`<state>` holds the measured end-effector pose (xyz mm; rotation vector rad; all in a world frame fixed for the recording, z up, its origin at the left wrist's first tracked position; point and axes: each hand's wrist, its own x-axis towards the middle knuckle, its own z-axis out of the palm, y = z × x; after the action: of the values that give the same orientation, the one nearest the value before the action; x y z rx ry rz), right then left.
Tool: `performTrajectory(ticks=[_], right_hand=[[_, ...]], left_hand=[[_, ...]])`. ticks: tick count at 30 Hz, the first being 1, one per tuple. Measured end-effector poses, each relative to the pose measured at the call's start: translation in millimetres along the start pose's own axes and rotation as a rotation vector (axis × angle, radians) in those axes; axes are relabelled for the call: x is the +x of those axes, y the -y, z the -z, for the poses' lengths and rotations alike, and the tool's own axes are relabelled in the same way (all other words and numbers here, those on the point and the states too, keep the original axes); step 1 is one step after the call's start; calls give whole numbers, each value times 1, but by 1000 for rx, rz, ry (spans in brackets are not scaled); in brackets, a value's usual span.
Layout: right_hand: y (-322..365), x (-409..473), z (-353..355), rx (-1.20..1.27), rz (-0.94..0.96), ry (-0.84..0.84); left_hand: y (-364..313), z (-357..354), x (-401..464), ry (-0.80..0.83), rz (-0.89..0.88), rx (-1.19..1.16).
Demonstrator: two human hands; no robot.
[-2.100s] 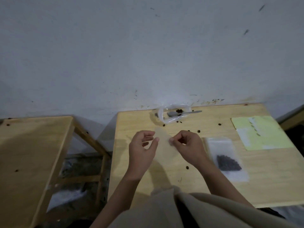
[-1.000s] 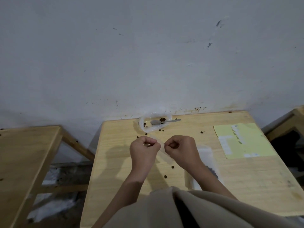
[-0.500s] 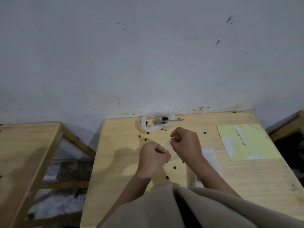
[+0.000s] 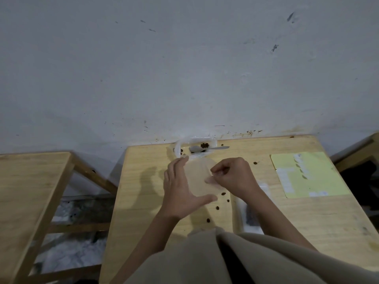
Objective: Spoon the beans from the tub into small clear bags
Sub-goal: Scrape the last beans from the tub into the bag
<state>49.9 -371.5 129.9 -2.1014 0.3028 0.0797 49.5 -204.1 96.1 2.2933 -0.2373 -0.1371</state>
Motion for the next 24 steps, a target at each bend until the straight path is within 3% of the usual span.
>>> performTrajectory(ticks=[3,8,11,19,24], right_hand=[[0,4,4,146,-70,20],[2,5,13,258,7,159],[5,5,21,206,12,269],[4,14,13,-87,-34,130],[8,12,14,-148,-65,258]], left_hand=[[23,-4,2,93,-22,227],[31,-12,3,-16,-61,146],[35,-13,5,-41,-116,168],[39,-15,6,56,-93,344],[44,-14,3,64,-51,375]])
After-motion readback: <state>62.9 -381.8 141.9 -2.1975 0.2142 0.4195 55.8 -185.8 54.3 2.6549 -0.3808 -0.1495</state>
